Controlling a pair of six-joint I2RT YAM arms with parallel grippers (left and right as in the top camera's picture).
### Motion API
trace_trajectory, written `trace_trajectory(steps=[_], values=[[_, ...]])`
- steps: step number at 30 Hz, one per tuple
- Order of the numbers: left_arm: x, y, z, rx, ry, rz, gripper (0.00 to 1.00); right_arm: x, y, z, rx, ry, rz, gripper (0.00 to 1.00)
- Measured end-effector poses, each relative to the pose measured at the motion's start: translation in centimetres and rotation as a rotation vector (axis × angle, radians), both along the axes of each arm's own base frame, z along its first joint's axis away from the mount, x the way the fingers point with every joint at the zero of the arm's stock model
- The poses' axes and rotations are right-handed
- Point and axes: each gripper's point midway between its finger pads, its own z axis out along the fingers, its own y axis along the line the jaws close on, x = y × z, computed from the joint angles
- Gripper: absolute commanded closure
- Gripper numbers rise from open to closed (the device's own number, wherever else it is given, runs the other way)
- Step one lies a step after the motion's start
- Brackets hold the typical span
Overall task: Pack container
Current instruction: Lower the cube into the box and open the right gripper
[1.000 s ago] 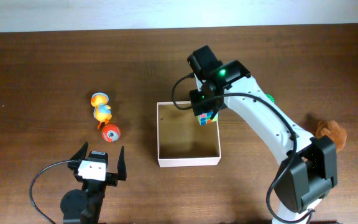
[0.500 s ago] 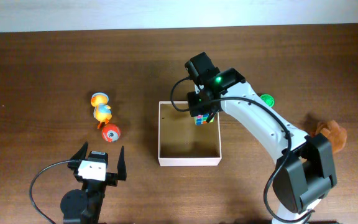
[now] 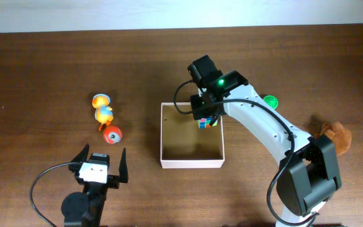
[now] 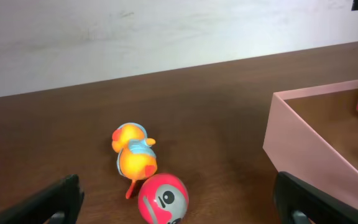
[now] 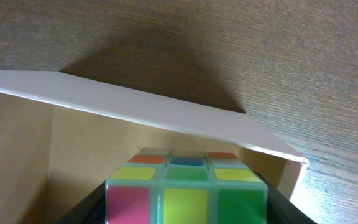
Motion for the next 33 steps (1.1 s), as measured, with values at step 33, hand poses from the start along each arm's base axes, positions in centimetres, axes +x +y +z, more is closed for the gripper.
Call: trace_trajectory(steps=[33], values=[[0.0,0.0,0.0,0.000,0.000,0.000,0.01,0.3,1.1,0.2,0.034,-0.022,0.023,0.43]])
